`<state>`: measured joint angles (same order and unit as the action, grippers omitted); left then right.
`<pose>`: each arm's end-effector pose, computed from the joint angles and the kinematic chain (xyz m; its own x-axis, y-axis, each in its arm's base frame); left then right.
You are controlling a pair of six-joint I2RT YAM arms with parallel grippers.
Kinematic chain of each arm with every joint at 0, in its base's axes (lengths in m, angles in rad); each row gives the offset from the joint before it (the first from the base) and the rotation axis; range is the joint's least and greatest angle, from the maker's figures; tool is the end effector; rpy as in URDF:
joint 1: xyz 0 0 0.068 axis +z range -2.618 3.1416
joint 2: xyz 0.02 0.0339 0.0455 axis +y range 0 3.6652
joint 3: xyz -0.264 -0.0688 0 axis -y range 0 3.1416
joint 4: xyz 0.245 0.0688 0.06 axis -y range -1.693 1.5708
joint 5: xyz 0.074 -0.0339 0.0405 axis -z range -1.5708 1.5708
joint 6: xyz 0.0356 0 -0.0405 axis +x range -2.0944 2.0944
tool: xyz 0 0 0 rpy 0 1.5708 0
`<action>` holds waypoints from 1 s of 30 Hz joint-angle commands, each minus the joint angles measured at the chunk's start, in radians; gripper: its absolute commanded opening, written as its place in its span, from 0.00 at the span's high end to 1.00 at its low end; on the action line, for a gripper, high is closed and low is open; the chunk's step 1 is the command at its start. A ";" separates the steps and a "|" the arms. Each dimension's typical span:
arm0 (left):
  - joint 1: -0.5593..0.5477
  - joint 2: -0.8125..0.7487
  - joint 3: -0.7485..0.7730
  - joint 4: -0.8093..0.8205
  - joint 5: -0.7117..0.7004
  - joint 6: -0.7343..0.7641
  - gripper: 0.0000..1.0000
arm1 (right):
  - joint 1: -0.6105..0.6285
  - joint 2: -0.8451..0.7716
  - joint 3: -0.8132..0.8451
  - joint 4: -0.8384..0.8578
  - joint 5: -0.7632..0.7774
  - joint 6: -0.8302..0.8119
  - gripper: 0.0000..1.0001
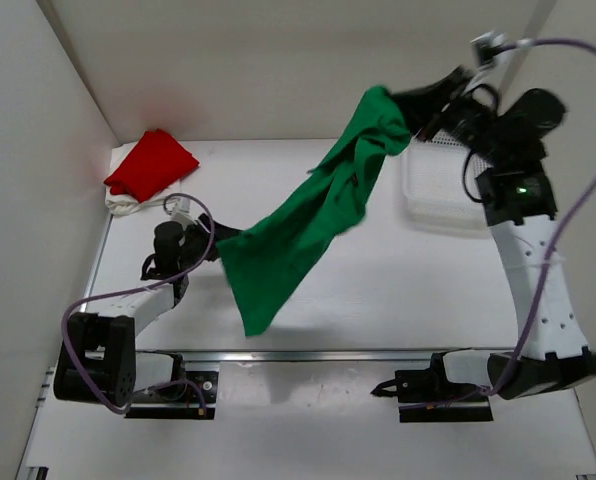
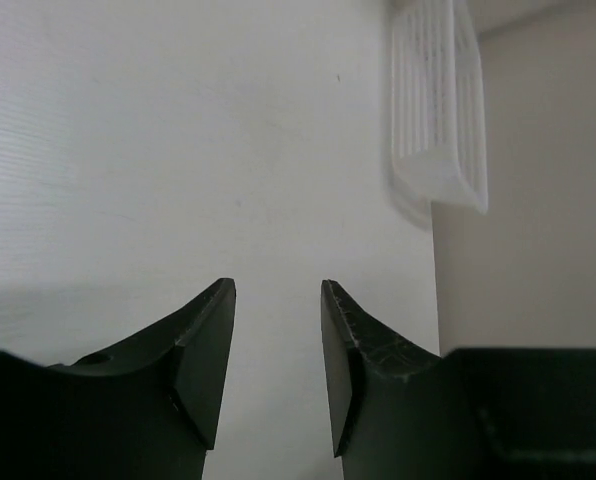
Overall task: Fold and stack the t-shirts
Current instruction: Move the tshirt to the center of the board, then flatten out the tshirt
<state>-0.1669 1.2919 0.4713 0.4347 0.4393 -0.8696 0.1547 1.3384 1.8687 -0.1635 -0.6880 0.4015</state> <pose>0.2506 -0.0576 0.1890 -0.6512 -0.5916 -0.4754 0.0641 0.5813 -0.8112 0.2287 0.0585 0.5825 0.0508 0.3135 -0.9482 -0.7871 0.5969 0.1552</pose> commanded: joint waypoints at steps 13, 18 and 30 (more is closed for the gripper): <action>-0.069 -0.141 0.006 -0.172 -0.178 0.125 0.50 | 0.152 0.389 -0.301 -0.031 0.152 -0.102 0.43; -0.157 -0.135 0.013 -0.298 -0.272 0.208 0.49 | 0.215 0.123 -0.691 0.010 0.373 -0.072 0.63; -0.253 -0.167 -0.066 -0.475 -0.323 0.322 0.37 | 0.537 -0.401 -1.494 0.075 0.576 0.181 0.68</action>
<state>-0.4377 1.1511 0.4397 0.0185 0.1040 -0.5846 0.6521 1.0264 0.3801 -0.0998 -0.2237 0.5209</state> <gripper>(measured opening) 0.623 0.300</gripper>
